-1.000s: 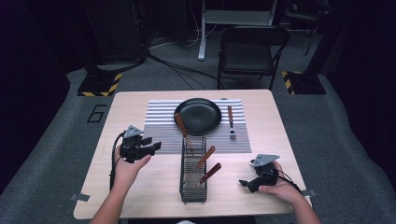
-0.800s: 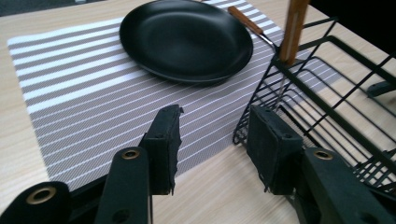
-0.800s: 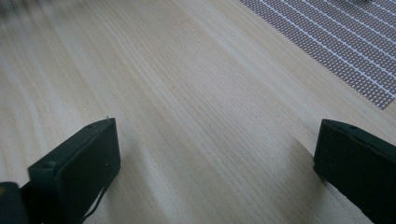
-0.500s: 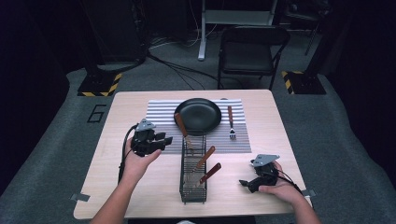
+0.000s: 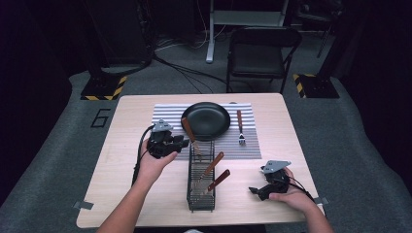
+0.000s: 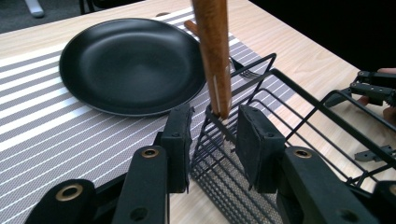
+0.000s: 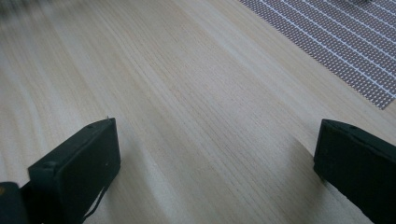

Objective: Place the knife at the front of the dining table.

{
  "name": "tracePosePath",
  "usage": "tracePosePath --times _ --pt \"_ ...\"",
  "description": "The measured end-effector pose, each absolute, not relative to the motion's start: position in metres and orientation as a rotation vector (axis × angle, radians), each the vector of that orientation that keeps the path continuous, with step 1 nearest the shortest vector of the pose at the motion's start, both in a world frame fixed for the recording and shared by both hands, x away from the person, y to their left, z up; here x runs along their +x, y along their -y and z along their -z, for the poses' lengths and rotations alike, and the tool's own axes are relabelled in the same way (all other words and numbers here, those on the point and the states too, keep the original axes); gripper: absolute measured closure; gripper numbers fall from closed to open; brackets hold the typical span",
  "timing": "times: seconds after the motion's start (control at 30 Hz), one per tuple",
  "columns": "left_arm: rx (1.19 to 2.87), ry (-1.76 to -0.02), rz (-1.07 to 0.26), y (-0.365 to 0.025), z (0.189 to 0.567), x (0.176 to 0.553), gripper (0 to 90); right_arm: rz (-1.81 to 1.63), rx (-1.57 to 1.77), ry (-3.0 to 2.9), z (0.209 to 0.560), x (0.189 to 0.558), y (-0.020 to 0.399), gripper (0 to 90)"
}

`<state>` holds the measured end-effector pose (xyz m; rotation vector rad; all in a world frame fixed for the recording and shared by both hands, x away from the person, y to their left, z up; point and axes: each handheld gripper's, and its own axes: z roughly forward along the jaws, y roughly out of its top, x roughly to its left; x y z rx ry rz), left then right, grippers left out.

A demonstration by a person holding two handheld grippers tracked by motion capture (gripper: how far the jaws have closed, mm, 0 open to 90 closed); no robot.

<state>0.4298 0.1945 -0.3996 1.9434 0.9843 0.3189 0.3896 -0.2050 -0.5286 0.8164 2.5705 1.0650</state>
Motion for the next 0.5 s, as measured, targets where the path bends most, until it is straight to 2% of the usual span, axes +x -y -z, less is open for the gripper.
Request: tracePosePath --times 0.5 --pt "1.956 -0.979 -0.293 -0.181 0.406 0.442 69.4 -1.065 0.816 -2.571 0.529 0.39 0.205 0.0"
